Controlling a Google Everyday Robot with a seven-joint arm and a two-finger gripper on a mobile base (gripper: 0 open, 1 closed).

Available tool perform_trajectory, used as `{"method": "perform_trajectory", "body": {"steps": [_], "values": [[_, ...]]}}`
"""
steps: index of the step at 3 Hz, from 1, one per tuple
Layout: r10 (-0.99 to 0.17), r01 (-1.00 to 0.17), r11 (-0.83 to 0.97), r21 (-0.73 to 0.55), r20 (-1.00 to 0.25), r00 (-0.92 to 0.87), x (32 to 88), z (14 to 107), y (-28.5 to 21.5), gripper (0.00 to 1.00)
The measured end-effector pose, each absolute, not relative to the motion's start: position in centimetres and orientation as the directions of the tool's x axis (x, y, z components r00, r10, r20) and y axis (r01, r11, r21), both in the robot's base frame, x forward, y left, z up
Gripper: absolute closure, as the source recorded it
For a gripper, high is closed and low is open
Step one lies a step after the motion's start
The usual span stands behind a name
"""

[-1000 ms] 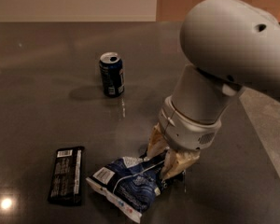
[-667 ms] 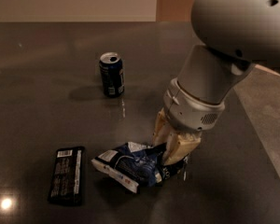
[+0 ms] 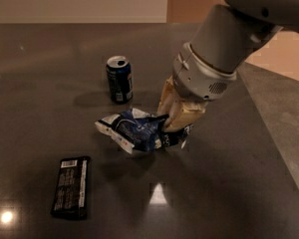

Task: Move blue chip bag near pepsi can

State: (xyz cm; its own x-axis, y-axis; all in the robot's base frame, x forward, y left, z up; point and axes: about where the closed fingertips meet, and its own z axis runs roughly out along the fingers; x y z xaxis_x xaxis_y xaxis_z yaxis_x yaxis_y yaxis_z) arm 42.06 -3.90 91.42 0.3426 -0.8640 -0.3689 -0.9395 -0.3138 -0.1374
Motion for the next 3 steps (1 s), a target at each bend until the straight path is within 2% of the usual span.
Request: {"method": "perform_trajectory", "body": {"steps": [2,3], "values": [[-0.837,-0.872,-0.357,-0.334,-0.300,0.458,47.4,91.6,-3.0,1.00],[-0.828,-0.834,-0.392,-0.388,-0.247,0.504,50.0,90.8,-3.4,0.82]]}}
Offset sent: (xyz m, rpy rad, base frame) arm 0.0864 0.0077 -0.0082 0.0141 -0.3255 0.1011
